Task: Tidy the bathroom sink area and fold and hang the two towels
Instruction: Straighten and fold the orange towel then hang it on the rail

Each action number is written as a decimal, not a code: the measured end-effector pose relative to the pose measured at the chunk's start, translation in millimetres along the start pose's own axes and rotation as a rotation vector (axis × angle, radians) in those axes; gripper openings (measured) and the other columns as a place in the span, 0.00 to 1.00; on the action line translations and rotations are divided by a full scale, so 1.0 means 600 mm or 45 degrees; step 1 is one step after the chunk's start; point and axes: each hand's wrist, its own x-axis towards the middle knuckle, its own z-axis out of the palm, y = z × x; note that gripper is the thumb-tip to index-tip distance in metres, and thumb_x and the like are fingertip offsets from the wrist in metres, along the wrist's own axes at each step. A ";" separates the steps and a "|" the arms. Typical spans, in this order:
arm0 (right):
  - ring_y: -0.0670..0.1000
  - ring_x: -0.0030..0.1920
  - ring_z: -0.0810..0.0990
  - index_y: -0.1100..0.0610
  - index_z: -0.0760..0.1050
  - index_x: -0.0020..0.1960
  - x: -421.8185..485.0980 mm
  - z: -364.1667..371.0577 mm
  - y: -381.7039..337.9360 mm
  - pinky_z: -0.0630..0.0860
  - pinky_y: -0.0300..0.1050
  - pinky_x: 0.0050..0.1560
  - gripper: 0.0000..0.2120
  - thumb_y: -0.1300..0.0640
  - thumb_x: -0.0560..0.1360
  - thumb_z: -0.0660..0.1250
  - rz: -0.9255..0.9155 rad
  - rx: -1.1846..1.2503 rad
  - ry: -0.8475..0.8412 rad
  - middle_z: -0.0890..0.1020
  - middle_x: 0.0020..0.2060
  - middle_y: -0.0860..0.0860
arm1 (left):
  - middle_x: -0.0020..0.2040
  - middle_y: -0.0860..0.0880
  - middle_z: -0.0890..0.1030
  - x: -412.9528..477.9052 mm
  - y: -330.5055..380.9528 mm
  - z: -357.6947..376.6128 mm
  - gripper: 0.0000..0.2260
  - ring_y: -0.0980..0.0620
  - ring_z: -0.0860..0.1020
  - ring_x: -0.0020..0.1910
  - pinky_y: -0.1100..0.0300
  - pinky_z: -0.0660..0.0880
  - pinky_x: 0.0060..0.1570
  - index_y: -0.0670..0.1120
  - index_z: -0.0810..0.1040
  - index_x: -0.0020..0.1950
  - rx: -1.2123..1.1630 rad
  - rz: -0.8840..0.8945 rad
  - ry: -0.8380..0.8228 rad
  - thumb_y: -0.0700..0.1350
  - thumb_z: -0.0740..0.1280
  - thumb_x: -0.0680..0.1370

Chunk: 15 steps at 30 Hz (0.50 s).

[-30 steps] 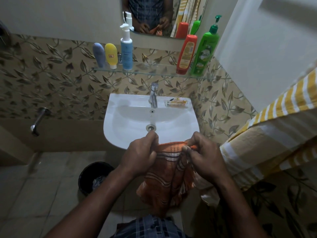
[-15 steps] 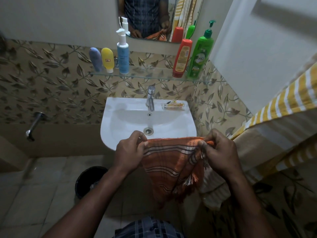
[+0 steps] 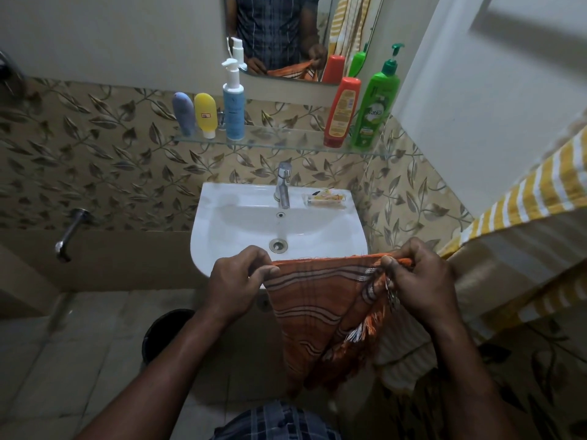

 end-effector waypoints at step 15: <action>0.48 0.42 0.85 0.50 0.74 0.39 -0.008 0.022 0.008 0.81 0.48 0.43 0.13 0.60 0.76 0.77 -0.051 -0.085 -0.067 0.87 0.43 0.45 | 0.47 0.49 0.88 0.016 0.034 -0.024 0.12 0.47 0.86 0.49 0.44 0.82 0.56 0.50 0.88 0.48 -0.476 -0.182 -0.659 0.38 0.67 0.76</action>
